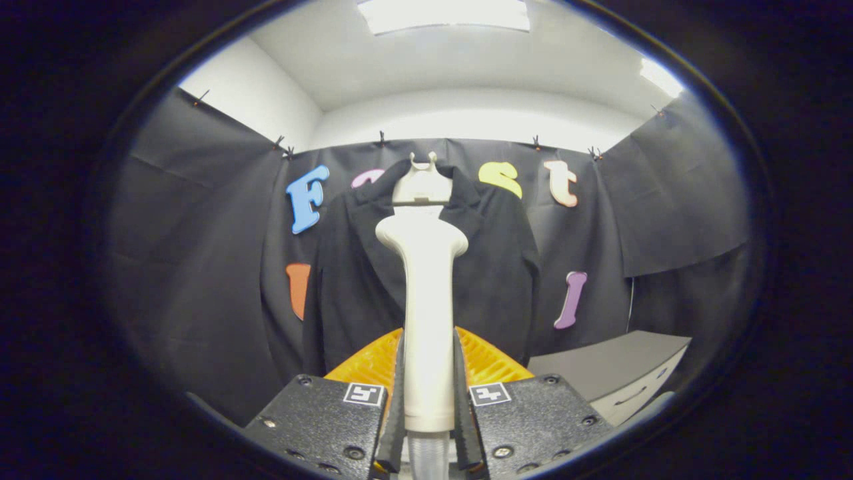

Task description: Iron the clothes twice with a garment steamer, once on the left side and once on the right side.

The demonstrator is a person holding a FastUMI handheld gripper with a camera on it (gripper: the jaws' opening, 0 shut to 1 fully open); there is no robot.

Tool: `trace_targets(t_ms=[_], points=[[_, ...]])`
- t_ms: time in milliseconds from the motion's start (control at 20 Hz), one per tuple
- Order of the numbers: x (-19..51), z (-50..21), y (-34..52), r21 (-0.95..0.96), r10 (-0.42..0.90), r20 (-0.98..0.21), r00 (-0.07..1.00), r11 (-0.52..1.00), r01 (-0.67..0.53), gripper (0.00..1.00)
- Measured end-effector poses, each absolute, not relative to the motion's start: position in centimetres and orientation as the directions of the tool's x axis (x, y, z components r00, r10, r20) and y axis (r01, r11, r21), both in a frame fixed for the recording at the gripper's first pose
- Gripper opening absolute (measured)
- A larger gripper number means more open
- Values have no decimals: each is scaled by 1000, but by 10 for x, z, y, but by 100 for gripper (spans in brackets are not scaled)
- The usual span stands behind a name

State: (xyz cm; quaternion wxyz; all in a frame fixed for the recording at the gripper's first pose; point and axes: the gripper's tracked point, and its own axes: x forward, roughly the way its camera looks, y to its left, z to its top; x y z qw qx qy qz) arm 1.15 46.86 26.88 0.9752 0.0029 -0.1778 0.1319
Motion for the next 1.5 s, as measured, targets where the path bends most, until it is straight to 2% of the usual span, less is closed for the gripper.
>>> trace_targets(t_ms=[400,650,950,1500], points=[[41,338,541,-112,302,482,823,952,-283,33],[67,356,574,-147,282,510,812,959,-241,33],[84,335,579,-153,244,475,846,969,-193,34],[79,259,560,-184,243,381,892,966,-184,34]])
